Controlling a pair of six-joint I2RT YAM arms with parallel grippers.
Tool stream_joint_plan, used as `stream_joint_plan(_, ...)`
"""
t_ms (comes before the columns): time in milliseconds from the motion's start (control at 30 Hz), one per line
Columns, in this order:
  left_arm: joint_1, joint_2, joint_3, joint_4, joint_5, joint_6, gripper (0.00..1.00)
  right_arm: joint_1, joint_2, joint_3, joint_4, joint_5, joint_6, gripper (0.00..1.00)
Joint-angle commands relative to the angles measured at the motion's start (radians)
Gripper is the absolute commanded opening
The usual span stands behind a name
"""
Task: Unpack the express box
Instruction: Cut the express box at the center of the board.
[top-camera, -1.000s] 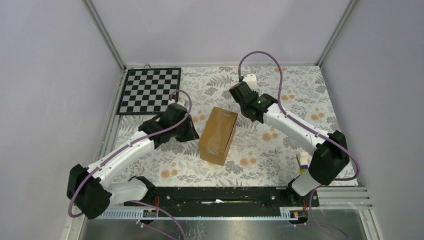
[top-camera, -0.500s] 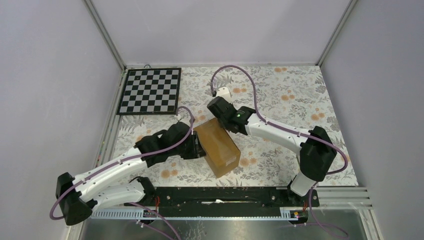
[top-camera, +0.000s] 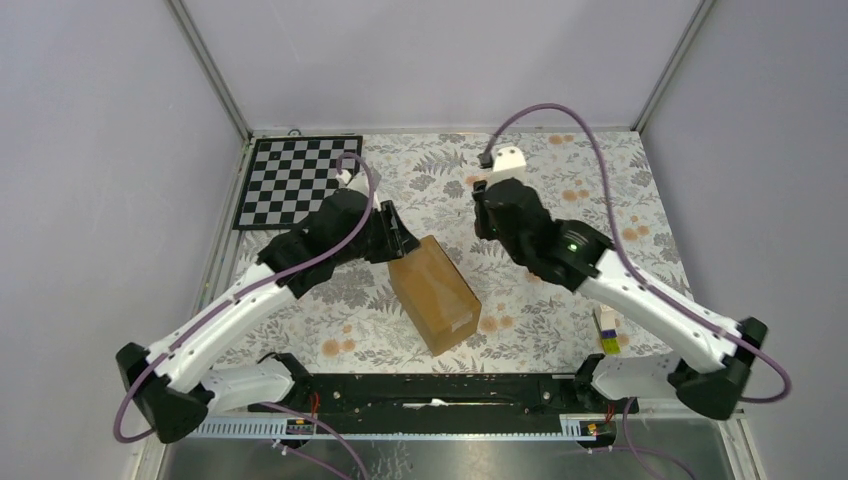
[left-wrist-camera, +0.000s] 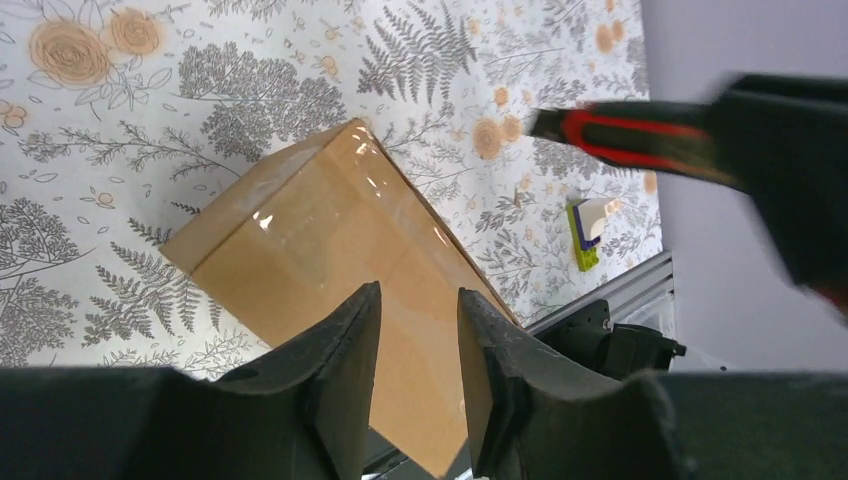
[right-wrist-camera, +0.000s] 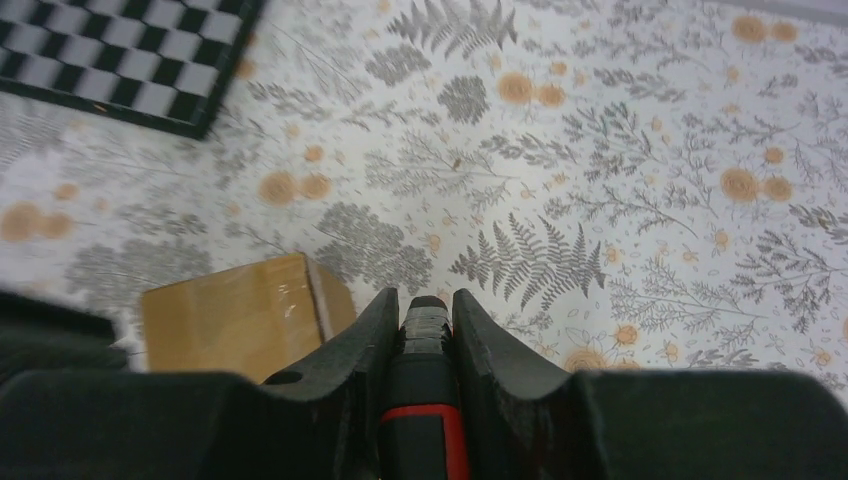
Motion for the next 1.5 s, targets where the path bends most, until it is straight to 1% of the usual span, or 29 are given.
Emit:
stream_joint_plan(0,0.074,0.074,-0.026,0.158,0.150,0.011,0.38,0.056,-0.110,0.005,0.020,-0.028,-0.017,0.00)
stream_joint_plan(100,0.112,0.095,-0.086,0.287,0.254,-0.035,0.37,0.114,-0.135,0.009,0.018,-0.015,-0.005,0.00)
stream_joint_plan(200,0.118,0.106,-0.119,0.341,0.284,-0.052,0.38,0.163,-0.147,0.006,0.016,-0.002,0.005,0.00)
stream_joint_plan(300,0.120,0.106,-0.134,0.340,0.280,-0.056,0.38,0.197,-0.151,0.003,0.010,0.018,0.014,0.00)
stream_joint_plan(467,0.122,0.099,-0.152,0.327,0.262,-0.062,0.38,0.216,-0.148,-0.029,0.022,0.006,0.023,0.00)
stream_joint_plan(1033,0.122,0.105,-0.164,0.318,0.259,-0.062,0.38,0.220,-0.154,-0.101,0.039,-0.017,0.047,0.00)
stream_joint_plan(1467,0.122,0.111,-0.162,0.312,0.262,-0.057,0.38,0.219,-0.142,-0.118,0.057,-0.030,0.047,0.00)
